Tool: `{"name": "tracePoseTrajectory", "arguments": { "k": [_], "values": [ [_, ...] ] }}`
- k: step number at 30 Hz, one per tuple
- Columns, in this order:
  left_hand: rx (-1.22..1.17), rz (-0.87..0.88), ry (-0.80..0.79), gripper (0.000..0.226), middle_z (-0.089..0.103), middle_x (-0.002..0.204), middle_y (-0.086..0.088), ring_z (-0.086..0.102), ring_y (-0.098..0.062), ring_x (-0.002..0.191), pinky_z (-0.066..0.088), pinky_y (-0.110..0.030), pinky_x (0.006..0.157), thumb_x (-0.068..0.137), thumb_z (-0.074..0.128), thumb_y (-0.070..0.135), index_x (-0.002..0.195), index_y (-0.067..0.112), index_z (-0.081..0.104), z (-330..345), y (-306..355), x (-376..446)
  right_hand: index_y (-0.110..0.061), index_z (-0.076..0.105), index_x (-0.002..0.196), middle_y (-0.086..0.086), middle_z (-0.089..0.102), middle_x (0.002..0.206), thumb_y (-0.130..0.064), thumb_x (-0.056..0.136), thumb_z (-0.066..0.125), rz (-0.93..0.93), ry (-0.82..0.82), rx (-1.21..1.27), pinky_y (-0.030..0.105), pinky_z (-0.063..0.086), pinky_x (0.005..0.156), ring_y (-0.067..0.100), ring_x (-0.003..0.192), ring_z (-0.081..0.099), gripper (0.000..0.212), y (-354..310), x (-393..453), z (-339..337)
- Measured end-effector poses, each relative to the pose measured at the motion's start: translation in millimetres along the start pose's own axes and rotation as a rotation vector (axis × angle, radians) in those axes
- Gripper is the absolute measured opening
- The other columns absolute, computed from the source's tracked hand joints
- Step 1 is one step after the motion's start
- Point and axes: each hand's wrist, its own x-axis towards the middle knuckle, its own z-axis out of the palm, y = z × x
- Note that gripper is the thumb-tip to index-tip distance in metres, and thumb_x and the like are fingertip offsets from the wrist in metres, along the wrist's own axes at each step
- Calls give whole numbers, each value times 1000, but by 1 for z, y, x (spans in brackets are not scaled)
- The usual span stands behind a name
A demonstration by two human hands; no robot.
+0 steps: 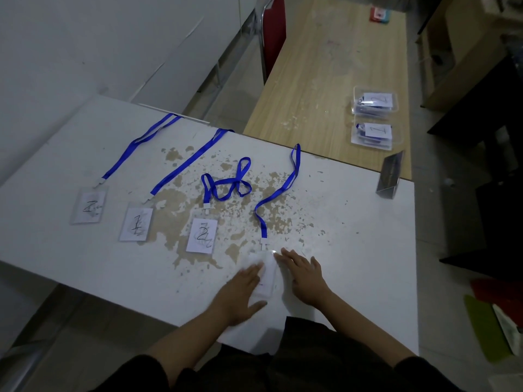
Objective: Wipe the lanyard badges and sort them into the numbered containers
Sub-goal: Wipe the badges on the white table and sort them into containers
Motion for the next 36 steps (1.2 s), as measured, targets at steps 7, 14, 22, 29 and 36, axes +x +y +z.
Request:
{"name": "tracePoseTrajectory", "arguments": {
  "k": [7,14,22,29,36],
  "values": [
    [-23,131,-114,86,-11,162,8,-11,-7,148,5,-34,123,91,28,70,155,18,6,9,9,2,-37,10,155,-11,6,164,-5,86,39,2,-17,-10,55,3,119,13,151,5,82,-1,1,-3],
    [-7,5,-19,79,-10,162,4,-8,-9,149,1,-28,123,97,33,60,154,8,14,-17,-7,28,-39,14,154,-11,9,163,-5,85,40,3,-28,24,56,4,119,13,151,7,81,-1,0,-7],
    [-87,36,-5,78,-15,158,10,-8,-7,149,-2,-25,122,97,30,60,155,14,4,-3,4,17,-38,17,153,-12,11,163,-6,87,41,25,-50,13,53,5,119,12,150,9,77,-2,3,-11],
    [-24,88,-44,84,-17,159,12,-13,-7,148,-13,-32,120,93,27,68,155,16,2,13,7,7,-39,17,153,-12,12,163,-5,86,42,25,-54,20,53,5,119,12,150,9,80,-3,2,-13],
    [-49,39,-17,87,-15,160,5,-12,-10,149,-8,-24,119,94,32,65,155,11,3,1,15,29,-39,19,153,-11,14,162,-5,87,42,41,-50,25,53,4,119,12,150,10,78,-4,3,-12]
  ]
}}
